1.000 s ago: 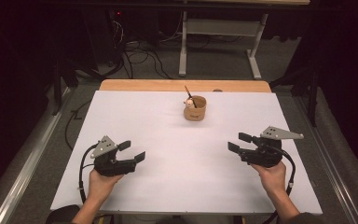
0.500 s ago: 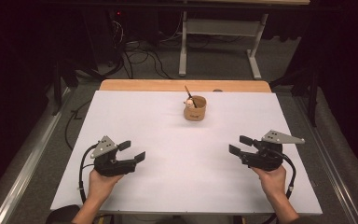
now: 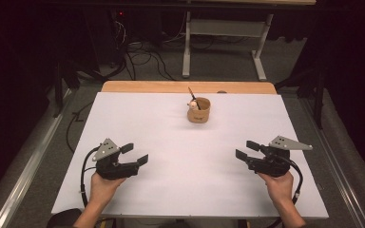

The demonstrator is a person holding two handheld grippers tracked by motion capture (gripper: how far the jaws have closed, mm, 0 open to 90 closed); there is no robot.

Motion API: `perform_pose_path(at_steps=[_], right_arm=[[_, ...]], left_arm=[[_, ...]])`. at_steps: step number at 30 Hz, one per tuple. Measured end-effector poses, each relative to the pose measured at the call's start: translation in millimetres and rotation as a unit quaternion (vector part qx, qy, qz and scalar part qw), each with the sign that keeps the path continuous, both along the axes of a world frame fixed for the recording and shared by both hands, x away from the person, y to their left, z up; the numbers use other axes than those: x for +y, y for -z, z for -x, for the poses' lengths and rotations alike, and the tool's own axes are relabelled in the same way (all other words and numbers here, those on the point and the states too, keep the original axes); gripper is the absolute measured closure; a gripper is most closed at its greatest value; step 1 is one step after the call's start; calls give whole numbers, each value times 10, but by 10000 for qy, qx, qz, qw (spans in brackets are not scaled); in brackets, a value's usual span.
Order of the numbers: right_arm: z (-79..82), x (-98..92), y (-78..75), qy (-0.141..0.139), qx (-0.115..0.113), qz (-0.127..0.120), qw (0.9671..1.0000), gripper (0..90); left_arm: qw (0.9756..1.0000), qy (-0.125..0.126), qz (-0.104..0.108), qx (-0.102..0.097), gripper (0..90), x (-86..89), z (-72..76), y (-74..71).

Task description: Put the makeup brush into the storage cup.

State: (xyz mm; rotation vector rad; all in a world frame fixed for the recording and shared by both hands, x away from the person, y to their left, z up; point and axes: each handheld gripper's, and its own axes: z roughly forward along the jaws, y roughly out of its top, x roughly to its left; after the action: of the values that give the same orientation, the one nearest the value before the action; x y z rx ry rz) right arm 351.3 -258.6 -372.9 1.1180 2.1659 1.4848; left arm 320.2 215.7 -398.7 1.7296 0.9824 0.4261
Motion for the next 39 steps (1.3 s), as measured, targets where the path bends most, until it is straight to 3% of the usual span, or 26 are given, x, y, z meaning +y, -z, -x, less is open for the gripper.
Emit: perform_pose_path(at_steps=[16,39], right_arm=[[8,-68,84,109,-40,-14,9999,372],[-41,-114,205,443,-99,302,9985,362]], left_arm=[[10000,10,22,5,247,-2,0,0],[10000,2,-3,-16,248,-4,7,-5]])
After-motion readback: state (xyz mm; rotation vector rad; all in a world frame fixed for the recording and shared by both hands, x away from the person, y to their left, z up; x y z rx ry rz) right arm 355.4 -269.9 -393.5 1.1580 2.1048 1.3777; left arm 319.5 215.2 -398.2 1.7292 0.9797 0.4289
